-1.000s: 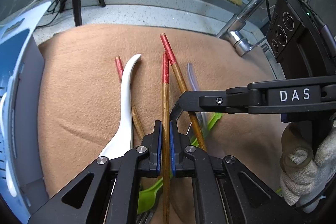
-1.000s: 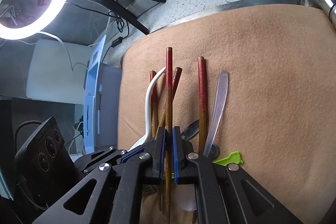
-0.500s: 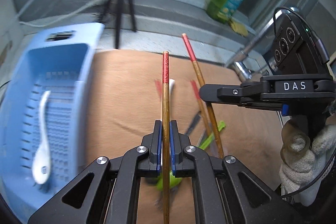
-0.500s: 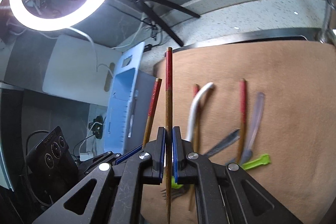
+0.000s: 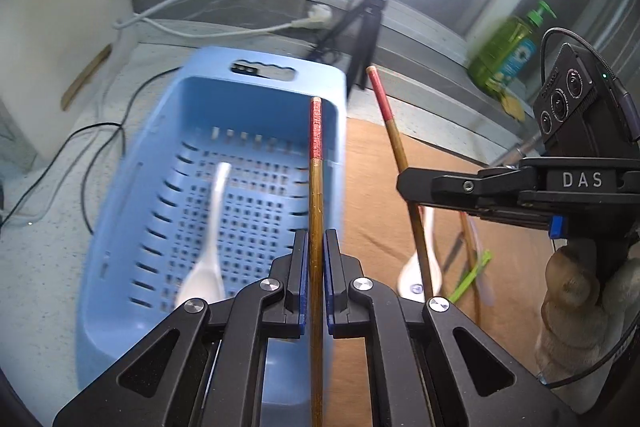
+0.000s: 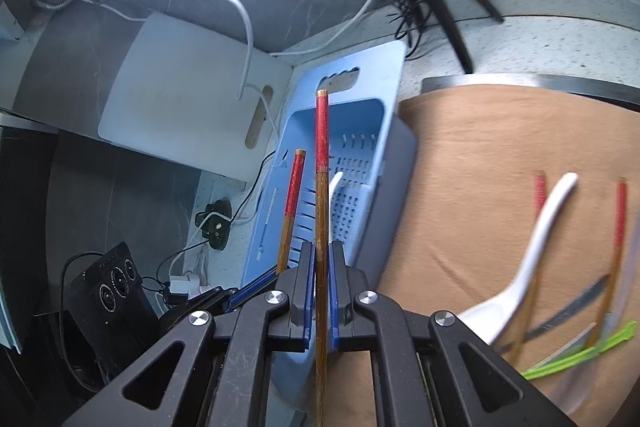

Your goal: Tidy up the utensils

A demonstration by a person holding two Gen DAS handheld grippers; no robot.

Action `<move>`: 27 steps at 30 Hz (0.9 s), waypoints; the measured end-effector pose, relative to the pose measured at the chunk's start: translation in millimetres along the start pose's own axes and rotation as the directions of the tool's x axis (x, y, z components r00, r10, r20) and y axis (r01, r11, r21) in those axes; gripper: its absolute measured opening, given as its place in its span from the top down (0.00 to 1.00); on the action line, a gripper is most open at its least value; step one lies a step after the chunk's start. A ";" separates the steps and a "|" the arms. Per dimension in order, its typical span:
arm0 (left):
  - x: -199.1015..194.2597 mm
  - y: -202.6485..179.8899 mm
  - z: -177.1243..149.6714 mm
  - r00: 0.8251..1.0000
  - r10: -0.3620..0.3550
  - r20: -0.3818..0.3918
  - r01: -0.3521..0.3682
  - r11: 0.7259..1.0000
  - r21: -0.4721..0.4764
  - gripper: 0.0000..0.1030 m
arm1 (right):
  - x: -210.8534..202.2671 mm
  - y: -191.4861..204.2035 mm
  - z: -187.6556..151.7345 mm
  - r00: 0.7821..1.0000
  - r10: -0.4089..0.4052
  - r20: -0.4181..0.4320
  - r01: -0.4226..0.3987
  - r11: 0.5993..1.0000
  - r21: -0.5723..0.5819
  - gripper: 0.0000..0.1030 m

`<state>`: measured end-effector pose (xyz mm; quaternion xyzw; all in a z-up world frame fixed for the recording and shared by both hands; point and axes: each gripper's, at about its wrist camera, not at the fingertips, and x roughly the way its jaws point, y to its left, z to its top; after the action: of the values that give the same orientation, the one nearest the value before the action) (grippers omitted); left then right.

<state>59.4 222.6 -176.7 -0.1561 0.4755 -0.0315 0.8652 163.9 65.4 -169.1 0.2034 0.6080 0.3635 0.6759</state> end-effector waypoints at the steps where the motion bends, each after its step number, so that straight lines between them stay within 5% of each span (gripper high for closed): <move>1: -0.2 4.6 1.7 1.000 0.006 0.002 -0.006 1.000 -0.003 0.95 | 5.6 3.3 0.3 1.000 -0.002 -0.002 0.002 1.000 0.000 0.94; 16: -2.7 43.1 19.2 1.000 0.019 -0.002 -0.019 1.000 -0.002 0.87 | 48.3 24.0 9.5 0.998 -0.057 -0.001 0.057 0.998 0.007 0.91; 27: -14.5 37.8 17.1 0.999 0.022 0.025 -0.023 1.000 0.015 0.87 | 23.4 23.9 4.0 0.992 -0.116 0.050 0.118 0.992 -0.038 0.81</move>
<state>62.1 265.6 -167.7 -0.1446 0.4662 -0.0234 0.8725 161.9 99.0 -167.0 0.1621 0.5951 0.3309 0.7142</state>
